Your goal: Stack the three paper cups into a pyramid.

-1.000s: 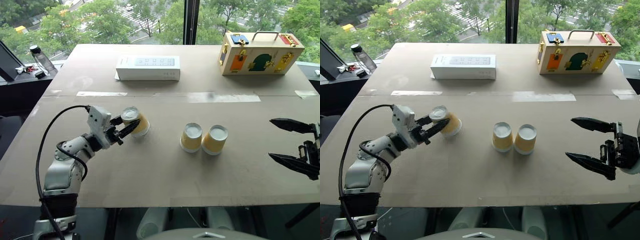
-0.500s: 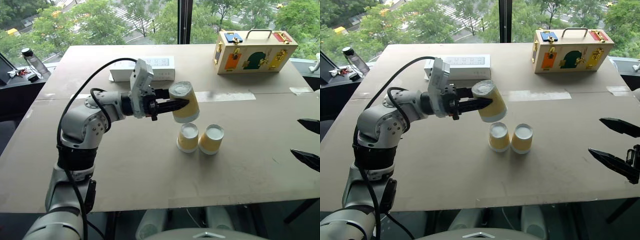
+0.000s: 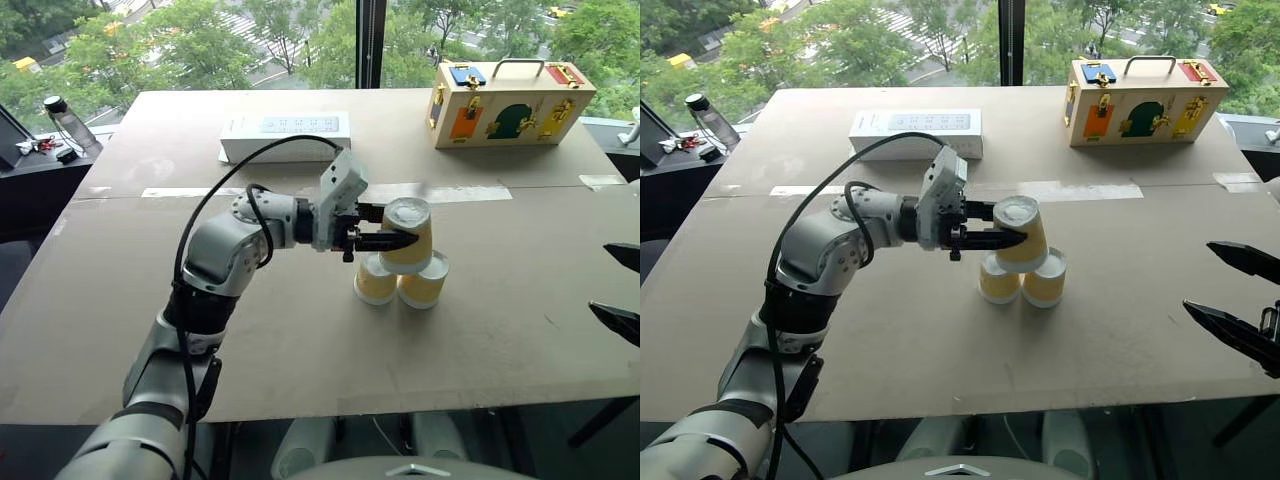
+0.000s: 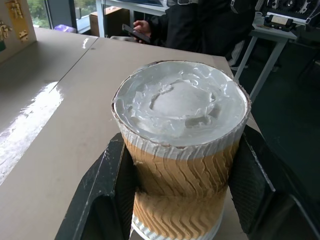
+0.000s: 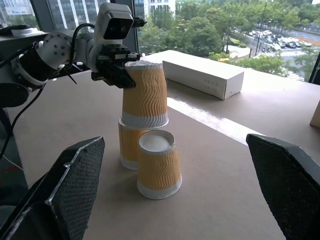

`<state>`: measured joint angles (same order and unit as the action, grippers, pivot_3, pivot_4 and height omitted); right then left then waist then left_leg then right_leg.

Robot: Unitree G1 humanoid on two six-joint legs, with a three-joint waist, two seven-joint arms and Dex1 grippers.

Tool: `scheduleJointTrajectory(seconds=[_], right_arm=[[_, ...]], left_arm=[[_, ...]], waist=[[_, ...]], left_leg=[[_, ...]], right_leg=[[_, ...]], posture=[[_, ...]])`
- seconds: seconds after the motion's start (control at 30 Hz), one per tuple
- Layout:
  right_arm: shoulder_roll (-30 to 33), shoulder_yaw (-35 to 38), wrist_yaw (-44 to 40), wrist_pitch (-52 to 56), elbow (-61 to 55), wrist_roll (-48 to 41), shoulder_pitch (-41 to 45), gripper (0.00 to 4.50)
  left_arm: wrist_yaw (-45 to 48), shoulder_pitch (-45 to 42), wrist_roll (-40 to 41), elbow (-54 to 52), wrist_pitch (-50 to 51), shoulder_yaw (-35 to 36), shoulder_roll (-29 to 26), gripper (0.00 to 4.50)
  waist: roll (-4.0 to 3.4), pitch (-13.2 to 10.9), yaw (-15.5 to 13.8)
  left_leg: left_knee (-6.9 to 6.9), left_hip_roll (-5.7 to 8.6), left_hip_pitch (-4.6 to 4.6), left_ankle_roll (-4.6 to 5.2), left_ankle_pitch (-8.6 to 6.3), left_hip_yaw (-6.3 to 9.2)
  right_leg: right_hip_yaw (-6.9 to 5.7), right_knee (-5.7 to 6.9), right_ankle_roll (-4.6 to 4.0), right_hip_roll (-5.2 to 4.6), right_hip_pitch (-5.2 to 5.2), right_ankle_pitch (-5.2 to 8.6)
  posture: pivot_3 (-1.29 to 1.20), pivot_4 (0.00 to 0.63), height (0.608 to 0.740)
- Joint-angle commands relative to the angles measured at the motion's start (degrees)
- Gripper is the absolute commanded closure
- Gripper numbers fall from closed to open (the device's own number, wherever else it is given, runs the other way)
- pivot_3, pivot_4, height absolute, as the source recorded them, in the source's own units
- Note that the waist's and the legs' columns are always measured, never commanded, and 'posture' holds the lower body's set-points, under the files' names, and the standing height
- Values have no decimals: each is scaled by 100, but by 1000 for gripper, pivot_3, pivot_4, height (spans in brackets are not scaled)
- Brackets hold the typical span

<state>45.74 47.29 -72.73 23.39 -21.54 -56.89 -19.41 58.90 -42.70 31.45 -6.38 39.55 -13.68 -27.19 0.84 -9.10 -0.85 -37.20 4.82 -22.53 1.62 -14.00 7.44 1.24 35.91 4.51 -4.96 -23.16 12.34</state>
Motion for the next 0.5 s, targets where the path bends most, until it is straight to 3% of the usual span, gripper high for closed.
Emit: scheduleJointTrajectory(seconds=[0.03,0.23,0.3,0.33,0.4,0.43,0.5], right_arm=[[-32,141,-102,-141,38,24,-7,0],[-69,109,-152,-204,49,87,-26,0],[-79,88,-99,-185,-32,81,-34,0],[-82,89,-83,-174,-65,75,-44,0],[-79,58,-35,-149,-143,71,-51,0],[-78,47,-19,-142,-163,71,-50,0],[-56,-6,40,-99,-219,32,5,0]], left_arm=[[58,-161,-78,-56,-145,9,102,2542],[90,-211,-249,60,-228,-70,249,2542],[137,-206,-272,60,-210,-91,248,1518],[159,-200,-277,41,-189,-103,242,1307],[102,-173,-317,9,-257,-44,282,350],[81,-166,-334,0,-287,-19,296,38],[-49,-109,-159,-158,-134,292,238,38]], waist=[[0,0,0],[0,0,1],[0,0,1],[0,0,1],[0,0,1],[0,0,1],[0,0,2]], left_leg=[[0,0,0,0,0,0],[0,0,0,0,0,1],[0,0,0,0,0,1],[0,0,0,0,0,1],[0,0,0,0,0,1],[0,0,0,0,0,2],[0,0,0,0,0,2]], right_leg=[[0,0,0,0,0,0],[-1,0,0,0,0,0],[-1,0,0,0,0,0],[-1,0,0,0,0,0],[-1,0,0,0,0,0],[-1,0,1,0,0,0],[-1,0,1,0,0,0]], posture=[[0,150,740],[0,150,740],[0,150,740],[0,150,740],[0,150,740],[0,150,740],[0,150,740]])
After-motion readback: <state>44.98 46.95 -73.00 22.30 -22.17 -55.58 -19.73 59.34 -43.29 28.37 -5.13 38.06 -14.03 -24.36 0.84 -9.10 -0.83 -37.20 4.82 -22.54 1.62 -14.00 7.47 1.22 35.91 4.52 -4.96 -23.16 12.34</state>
